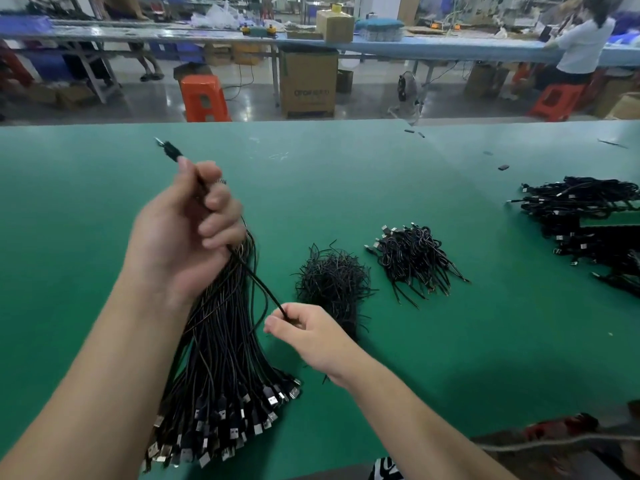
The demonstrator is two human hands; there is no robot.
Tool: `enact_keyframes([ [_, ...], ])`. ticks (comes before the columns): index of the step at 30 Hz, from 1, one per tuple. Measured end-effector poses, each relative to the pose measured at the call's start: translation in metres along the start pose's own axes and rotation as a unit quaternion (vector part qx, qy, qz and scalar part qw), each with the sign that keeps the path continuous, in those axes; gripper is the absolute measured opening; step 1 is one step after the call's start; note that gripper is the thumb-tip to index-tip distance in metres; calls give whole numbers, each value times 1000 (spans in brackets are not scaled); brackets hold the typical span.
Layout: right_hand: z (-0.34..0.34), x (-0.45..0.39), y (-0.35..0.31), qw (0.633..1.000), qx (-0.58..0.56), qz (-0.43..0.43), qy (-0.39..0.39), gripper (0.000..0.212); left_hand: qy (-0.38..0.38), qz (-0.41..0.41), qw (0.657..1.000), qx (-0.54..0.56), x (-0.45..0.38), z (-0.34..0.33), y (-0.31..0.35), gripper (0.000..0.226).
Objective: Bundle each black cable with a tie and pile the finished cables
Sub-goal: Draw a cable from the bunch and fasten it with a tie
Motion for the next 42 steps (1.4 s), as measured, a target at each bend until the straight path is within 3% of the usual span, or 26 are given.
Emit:
enact_keyframes([
  [2,2,-4,14,997,-71,-29,-4,14,9,10,1000,-4,-1,10,12,37],
  [6,-8,-3,24,978,-183,-53,-84,10,115,61,991,-38,5,45,10,34],
  [10,-31,5,32,990,-1,-48,-136,26,143,69,985,-59,11,59,2,30],
  [12,-33,9,31,985,106,-21,-132,45,122,51,988,-75,9,56,1,34],
  [15,-13,14,7,973,216,45,-66,76,42,34,986,-157,6,44,-1,43],
  [18,3,15,-33,990,110,81,-40,75,-29,9,946,-322,8,29,-5,45],
  [22,4,10,-67,991,-77,83,-71,47,-80,3,901,-426,14,0,-23,41],
  [25,1,16,-83,966,-201,99,-127,33,-95,30,915,-392,19,-11,-38,40],
  [30,-4,25,-78,949,-230,102,-188,33,-132,114,956,-237,31,-18,-58,47],
  [37,-16,31,-63,936,-234,75,-253,35,-219,235,935,-152,51,-25,-83,53],
  [39,-17,28,-60,926,-264,64,-262,36,-197,201,949,-143,46,-26,-81,53],
  [42,-19,22,-51,896,-337,34,-286,36,-92,51,993,-45,21,-19,-55,51],
])
Point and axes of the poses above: each hand's wrist, its own x-axis away from the middle knuckle, its own z-axis out of the back of the hand, y = z × x, the point moved 9 cm from there along -x, towards the middle knuckle, and after that the axes turned 11 degrees about -z, right-handed, at the moved point
